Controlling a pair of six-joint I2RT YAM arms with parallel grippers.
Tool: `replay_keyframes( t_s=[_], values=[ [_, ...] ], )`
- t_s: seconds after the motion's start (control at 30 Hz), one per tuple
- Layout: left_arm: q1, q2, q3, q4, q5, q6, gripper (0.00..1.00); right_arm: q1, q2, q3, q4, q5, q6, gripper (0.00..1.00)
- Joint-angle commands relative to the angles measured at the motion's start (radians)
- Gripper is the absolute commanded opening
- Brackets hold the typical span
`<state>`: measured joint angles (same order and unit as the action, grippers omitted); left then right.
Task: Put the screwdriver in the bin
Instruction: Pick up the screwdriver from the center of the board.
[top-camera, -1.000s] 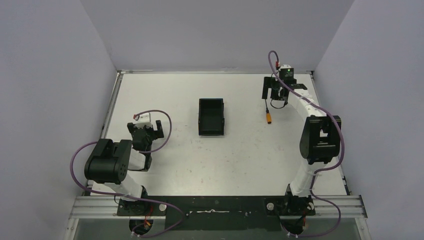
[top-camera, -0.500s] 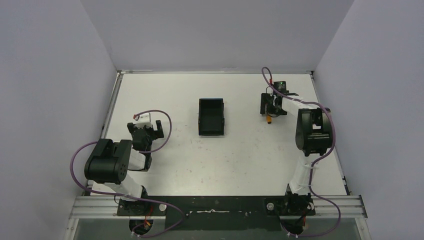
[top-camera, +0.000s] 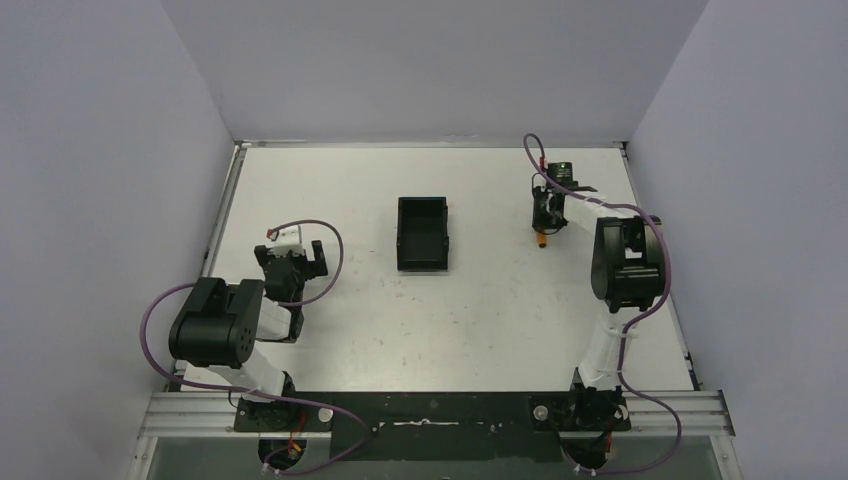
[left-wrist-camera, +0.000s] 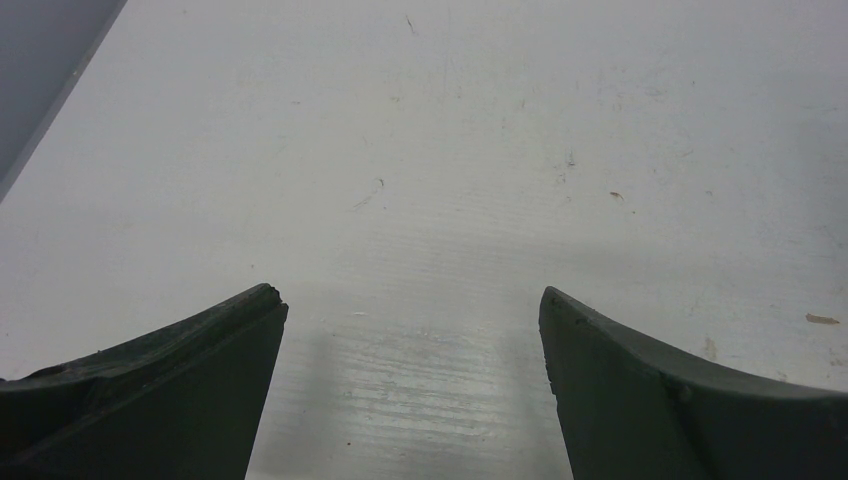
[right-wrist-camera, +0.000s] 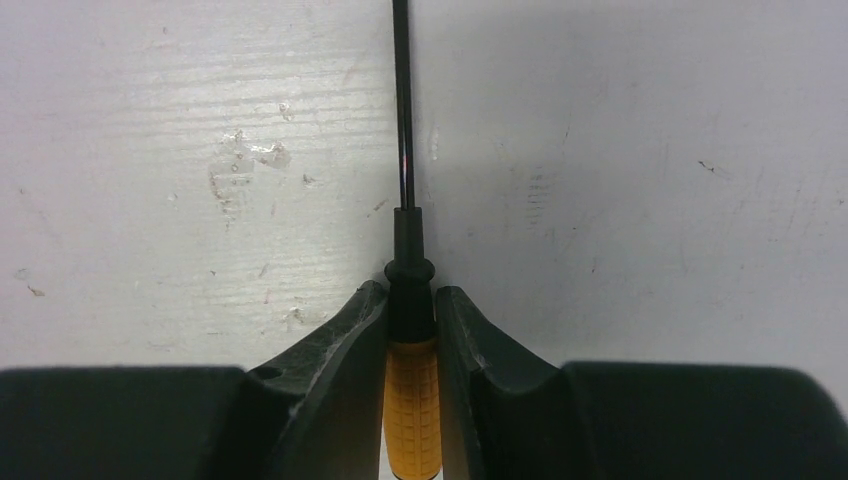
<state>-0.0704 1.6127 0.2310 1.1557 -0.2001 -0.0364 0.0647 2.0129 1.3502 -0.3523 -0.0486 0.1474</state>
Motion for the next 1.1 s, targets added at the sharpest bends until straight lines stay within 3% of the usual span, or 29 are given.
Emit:
replay_keyframes(
  t_s=[0.0, 0.23, 1.07],
  values=[
    [-0.002, -0.001, 0.024, 0.053, 0.012, 0.007, 0.97, 0.011, -0.018, -0.004, 0.008, 0.021, 0.010, 0.11],
    [-0.002, -0.002, 0.024, 0.053, 0.011, 0.006, 0.97, 0.017, -0.097, 0.039, -0.040, 0.027, 0.009, 0.00],
    [-0.002, -0.002, 0.024, 0.053, 0.011, 0.006, 0.97, 0.031, -0.294, 0.519, -0.381, 0.111, 0.018, 0.00]
  ],
)
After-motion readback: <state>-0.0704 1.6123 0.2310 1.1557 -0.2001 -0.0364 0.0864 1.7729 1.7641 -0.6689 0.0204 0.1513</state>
